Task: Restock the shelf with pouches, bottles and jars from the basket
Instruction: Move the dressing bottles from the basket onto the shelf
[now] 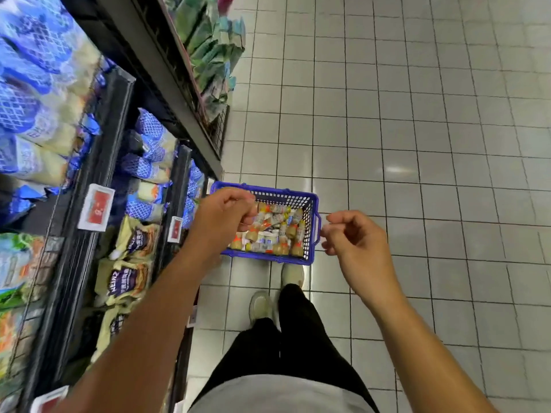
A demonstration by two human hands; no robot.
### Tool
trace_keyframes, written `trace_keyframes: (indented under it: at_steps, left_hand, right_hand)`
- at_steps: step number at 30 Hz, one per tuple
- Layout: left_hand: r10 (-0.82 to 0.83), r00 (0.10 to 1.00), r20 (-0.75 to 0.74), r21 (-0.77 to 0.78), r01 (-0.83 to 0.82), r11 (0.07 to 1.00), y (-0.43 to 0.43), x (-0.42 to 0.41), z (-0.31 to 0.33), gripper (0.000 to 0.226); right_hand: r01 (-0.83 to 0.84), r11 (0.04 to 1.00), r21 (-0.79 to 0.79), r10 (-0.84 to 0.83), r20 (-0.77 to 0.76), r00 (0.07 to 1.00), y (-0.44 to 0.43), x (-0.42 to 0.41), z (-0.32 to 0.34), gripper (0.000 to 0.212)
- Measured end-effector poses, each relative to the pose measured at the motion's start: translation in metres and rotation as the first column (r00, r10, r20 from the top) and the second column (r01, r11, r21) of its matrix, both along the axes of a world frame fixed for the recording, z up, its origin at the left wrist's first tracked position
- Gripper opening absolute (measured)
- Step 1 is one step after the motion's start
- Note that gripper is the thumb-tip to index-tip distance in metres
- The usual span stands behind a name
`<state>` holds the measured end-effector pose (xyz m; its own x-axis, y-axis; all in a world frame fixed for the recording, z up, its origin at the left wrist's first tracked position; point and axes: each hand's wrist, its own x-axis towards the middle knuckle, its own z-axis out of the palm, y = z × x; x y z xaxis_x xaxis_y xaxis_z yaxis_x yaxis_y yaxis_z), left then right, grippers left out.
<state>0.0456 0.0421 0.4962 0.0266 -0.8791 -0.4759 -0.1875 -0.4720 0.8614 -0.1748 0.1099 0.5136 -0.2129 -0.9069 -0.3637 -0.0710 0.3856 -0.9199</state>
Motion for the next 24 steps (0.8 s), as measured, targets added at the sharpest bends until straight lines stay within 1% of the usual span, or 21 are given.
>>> trace_keyframes:
  at_steps: [2, 5, 8, 10, 12, 16, 18, 21, 23, 24]
  left_hand:
    - [0.035, 0.999, 0.001, 0.075, -0.035, 0.997, -0.013, -0.005, -0.017, 0.017]
    - [0.047, 0.999, 0.012, 0.145, -0.048, 0.988, -0.027, -0.014, -0.053, 0.019]
    - [0.075, 0.997, 0.027, 0.198, -0.079, 0.977, -0.036, -0.021, -0.094, 0.017]
    - [0.063, 0.997, 0.048, 0.245, -0.072, 0.967, -0.043, -0.023, -0.125, 0.012]
    - [0.043, 0.997, 0.068, 0.295, -0.061, 0.953, -0.049, -0.024, -0.161, 0.012]
    - [0.011, 0.985, 0.170, 0.413, -0.081, 0.907, -0.062, -0.024, -0.258, 0.026]
    - [-0.028, 0.975, 0.222, 0.484, -0.085, 0.871, -0.065, -0.024, -0.318, 0.023]
    - [-0.156, 0.949, 0.276, 0.568, -0.030, 0.822, -0.068, -0.022, -0.405, 0.018]
    - [-0.215, 0.929, 0.300, 0.587, -0.002, 0.810, -0.071, -0.021, -0.459, 0.018]
    - [-0.246, 0.913, 0.326, 0.593, 0.005, 0.805, -0.073, -0.020, -0.484, 0.016]
  right_hand:
    - [-0.004, 0.999, 0.047, 0.005, -0.022, 1.000, -0.014, -0.010, -0.018, 0.011]
    - [-0.055, 0.989, 0.140, 0.063, -0.052, 0.997, -0.036, -0.024, -0.052, 0.008]
    - [-0.135, 0.962, 0.239, 0.163, -0.102, 0.981, -0.057, -0.031, -0.092, 0.013]
    - [-0.163, 0.939, 0.304, 0.200, -0.096, 0.975, -0.068, -0.032, -0.123, 0.014]
    - [-0.185, 0.913, 0.363, 0.238, -0.106, 0.966, -0.076, -0.032, -0.162, 0.013]
    - [-0.168, 0.841, 0.515, 0.247, -0.090, 0.965, -0.089, -0.024, -0.256, 0.016]
    - [-0.143, 0.804, 0.577, 0.249, -0.109, 0.962, -0.095, -0.020, -0.312, 0.017]
    - [-0.133, 0.757, 0.639, 0.290, -0.146, 0.946, -0.100, -0.015, -0.398, 0.007]
    - [-0.135, 0.718, 0.683, 0.336, -0.170, 0.926, -0.102, -0.012, -0.454, 0.026]
    - [-0.132, 0.690, 0.712, 0.355, -0.174, 0.919, -0.103, -0.011, -0.478, 0.025]
